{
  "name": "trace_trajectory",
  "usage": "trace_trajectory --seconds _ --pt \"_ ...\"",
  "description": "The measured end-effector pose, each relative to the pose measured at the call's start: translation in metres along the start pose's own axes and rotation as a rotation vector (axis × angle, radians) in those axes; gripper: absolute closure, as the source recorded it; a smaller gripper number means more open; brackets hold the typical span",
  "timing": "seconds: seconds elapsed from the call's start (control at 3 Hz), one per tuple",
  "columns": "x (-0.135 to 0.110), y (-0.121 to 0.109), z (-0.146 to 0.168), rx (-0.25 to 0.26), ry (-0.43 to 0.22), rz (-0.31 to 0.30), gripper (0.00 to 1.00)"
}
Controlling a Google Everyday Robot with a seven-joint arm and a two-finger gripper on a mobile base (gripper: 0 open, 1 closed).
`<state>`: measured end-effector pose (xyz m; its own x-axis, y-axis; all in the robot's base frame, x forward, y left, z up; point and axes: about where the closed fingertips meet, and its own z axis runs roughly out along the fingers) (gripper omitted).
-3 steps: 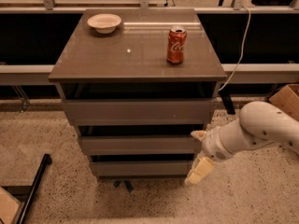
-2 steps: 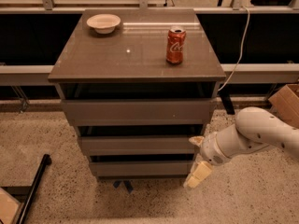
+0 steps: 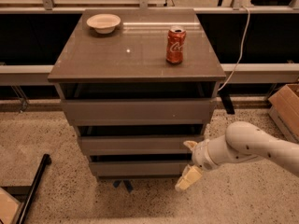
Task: Open bottom drawer
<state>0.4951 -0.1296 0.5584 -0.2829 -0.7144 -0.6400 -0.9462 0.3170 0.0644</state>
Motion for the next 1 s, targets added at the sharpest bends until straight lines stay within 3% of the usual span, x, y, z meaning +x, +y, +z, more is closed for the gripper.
trace_trajectory --seconds 0.33,0.67,1.0 --pt "0.018 -0.013 0.036 0.019 0.061 -0.041 0.0" --pt "0.037 -0.027 0.064 0.004 0.123 -0.081 0.0" --pt "0.039 -0.028 0.068 -0.002 0.133 -0.088 0.0"
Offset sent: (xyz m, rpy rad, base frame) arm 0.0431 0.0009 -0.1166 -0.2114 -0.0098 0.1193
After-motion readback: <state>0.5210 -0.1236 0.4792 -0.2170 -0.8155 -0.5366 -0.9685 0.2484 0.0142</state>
